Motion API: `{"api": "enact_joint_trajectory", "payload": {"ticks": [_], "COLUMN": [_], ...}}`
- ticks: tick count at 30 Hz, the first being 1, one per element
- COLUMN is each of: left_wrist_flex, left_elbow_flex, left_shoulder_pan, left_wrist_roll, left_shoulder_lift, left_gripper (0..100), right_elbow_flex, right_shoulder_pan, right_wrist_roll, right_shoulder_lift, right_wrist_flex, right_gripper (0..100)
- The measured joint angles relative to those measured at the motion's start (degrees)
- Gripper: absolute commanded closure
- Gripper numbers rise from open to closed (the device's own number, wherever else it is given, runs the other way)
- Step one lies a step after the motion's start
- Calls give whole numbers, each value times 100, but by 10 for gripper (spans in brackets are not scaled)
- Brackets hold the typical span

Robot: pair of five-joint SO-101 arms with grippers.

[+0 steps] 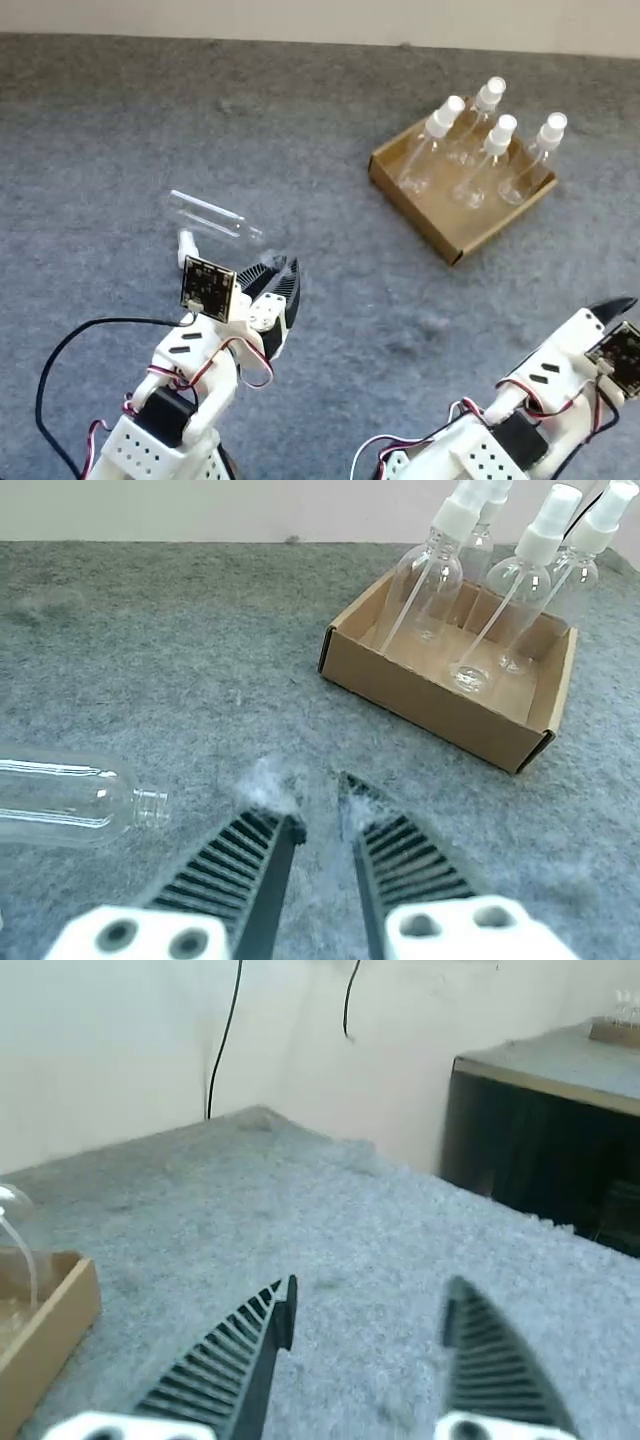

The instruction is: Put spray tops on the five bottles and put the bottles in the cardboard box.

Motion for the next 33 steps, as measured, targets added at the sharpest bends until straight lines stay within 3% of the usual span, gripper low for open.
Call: {"api": "enact_joint_trajectory", "payload": {"ticks": [7, 13, 23, 33], "left_wrist_flex": [0, 0, -123, -141], "left_elbow_flex": [0, 0, 0, 0], "left_shoulder_pan": [-193, -765, -1785, -1837], "left_wrist_roll": [0, 0, 0, 0], "left_shoulder_lift": [0, 0, 0, 0], "left_gripper": [995, 993, 993, 993], "right_elbow_flex": [0, 0, 0, 0], "right_shoulder_pan": [-299, -1486, -4598, -8167], "right_wrist_roll": [0, 0, 0, 0], "right_shoulder_lift": [-9, -9, -9, -9], "right_wrist_flex": [949, 2119, 2637, 2637], "right_gripper": [907, 908, 908, 908]}}
